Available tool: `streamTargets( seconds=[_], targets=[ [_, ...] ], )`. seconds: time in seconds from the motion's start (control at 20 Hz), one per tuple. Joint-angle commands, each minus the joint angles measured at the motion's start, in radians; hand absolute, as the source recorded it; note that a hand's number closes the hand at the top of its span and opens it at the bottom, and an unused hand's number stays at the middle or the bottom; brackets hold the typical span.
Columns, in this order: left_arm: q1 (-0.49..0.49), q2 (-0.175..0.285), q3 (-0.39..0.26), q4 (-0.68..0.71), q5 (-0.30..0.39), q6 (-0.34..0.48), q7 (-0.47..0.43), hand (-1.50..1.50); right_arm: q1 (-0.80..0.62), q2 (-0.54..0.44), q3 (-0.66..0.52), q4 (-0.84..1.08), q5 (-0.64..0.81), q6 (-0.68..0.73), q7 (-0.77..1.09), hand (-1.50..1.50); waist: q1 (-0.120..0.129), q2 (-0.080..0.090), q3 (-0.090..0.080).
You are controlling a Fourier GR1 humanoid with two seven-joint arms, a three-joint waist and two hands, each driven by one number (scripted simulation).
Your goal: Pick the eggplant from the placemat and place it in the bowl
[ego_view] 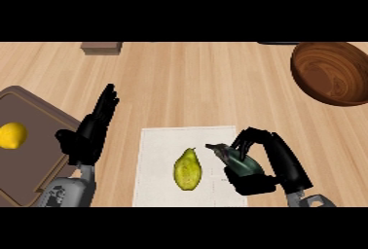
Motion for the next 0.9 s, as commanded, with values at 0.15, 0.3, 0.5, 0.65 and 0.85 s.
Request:
streamTargets(
  seconds=[0.15, 0.3, 0.5, 0.65, 0.85],
  targets=[
    [0.037, 0.009, 0.003, -0.040, -0.004, -0.004, 0.007, 0.00, -0.039, -0.085, -0.157, -0.076, -0.052, 0.039, -0.288, 1.50, -0.006, -0.003, -0.001],
    [0.025, 0.028, 0.017, -0.068, 0.006, -0.017, 0.047, 0.00, -0.044, -0.124, -0.212, -0.230, -0.032, 0.030, -0.196, 1.50, -0.013, -0.005, -0.002],
    [0.057, 0.028, 0.029, -0.074, 0.022, -0.034, 0.035, 0.00, -0.138, -0.171, -0.300, -0.309, -0.007, 0.061, -0.003, 1.50, -0.007, -0.004, -0.003],
    [-0.026, 0.024, 0.046, -0.009, 0.008, -0.027, 0.031, 0.00, -0.269, -0.212, -0.371, -0.289, -0.027, 0.118, 0.110, 1.50, -0.005, -0.001, -0.003],
    [0.040, -0.006, 0.005, -0.075, -0.022, -0.013, 0.039, 0.00, -0.363, -0.207, -0.398, -0.257, -0.021, 0.180, 0.237, 1.50, -0.001, -0.002, -0.003]
  ],
)
